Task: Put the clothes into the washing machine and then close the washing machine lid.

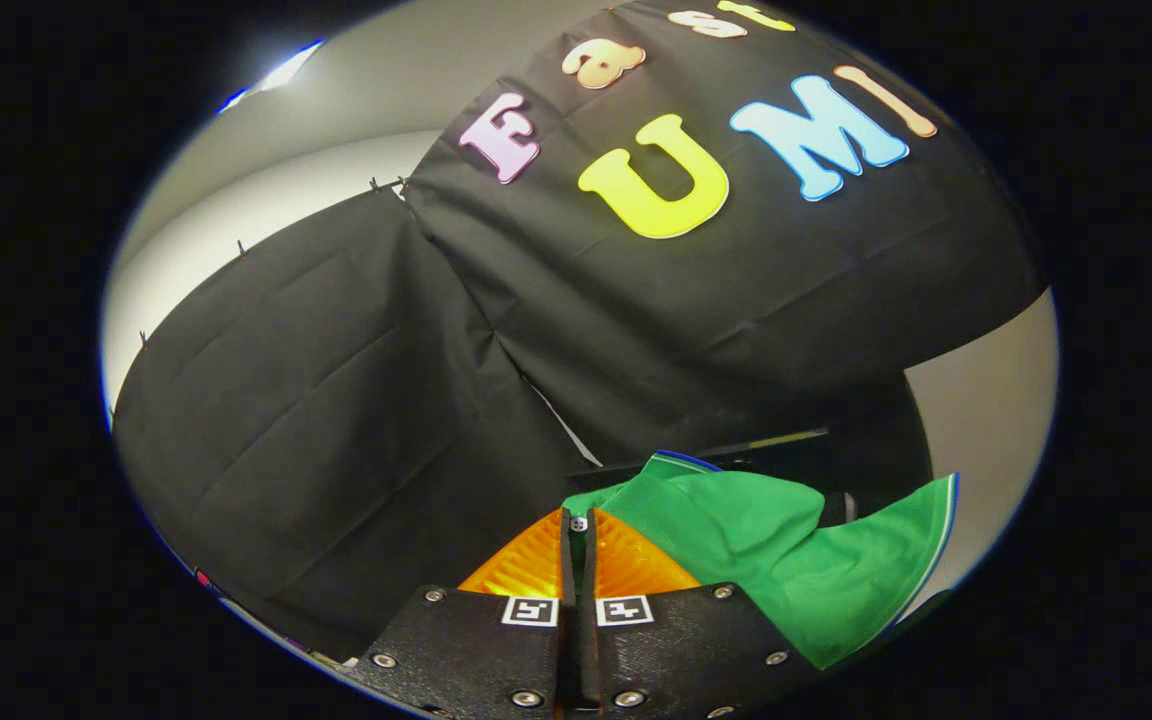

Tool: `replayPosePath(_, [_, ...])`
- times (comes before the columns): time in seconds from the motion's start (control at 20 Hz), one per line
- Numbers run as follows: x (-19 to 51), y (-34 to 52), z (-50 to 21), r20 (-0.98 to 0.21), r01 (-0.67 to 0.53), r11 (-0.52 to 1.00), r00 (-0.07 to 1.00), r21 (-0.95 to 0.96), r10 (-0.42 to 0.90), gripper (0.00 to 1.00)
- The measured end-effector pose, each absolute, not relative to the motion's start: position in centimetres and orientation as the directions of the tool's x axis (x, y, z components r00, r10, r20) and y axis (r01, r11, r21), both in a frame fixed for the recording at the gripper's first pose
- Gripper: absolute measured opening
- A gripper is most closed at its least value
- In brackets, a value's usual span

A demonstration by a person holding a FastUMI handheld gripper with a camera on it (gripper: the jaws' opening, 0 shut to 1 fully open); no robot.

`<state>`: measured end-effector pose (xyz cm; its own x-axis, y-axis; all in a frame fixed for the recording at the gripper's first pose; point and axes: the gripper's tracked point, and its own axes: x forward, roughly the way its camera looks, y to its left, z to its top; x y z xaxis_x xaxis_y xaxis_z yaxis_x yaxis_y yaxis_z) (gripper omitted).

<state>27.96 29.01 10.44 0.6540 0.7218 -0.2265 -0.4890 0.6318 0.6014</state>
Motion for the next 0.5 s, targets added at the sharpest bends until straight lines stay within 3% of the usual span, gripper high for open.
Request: replayPosePath(0.5, [29.2, 35.4, 4.2, -0.316, -0.445, 0.665, 0.632, 0.600, 0.708, 0.00])
